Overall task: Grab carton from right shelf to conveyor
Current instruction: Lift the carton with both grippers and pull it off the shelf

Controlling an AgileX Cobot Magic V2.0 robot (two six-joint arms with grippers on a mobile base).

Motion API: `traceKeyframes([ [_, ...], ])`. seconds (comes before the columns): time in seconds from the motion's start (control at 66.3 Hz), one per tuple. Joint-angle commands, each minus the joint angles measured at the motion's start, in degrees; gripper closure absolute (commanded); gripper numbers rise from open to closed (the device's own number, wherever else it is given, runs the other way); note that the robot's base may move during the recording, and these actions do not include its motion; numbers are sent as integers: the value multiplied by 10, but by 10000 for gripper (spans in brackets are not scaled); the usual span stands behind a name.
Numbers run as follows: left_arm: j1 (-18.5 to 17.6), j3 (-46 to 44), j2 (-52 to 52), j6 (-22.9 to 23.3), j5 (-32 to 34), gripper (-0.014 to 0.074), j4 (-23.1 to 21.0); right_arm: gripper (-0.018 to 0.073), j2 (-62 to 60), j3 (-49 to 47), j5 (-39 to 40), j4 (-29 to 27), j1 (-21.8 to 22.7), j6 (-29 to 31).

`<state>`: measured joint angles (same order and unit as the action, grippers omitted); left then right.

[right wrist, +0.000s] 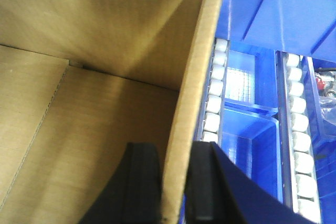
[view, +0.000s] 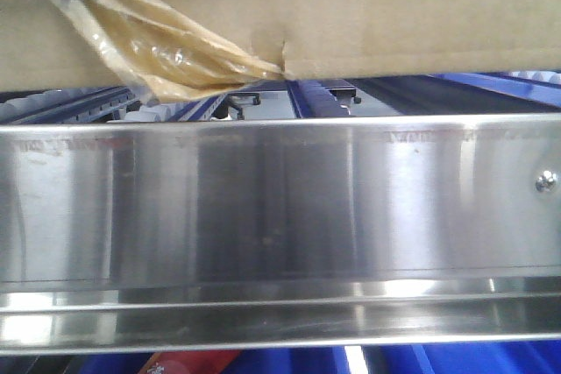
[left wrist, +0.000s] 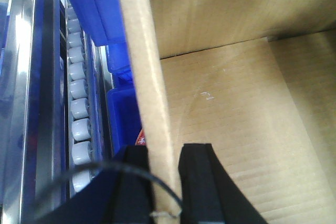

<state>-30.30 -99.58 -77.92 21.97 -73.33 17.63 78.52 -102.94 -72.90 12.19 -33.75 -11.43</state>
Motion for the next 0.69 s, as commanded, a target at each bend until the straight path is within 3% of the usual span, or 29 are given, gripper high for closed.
traceKeyframes([
  [0.0,-9,-7,4,-4,34,614,-19,620,-4,-2,29,-22,-1,9],
  [0.679,-9,-7,4,-4,34,614,-19,620,-4,-2,76,-22,-1,9],
])
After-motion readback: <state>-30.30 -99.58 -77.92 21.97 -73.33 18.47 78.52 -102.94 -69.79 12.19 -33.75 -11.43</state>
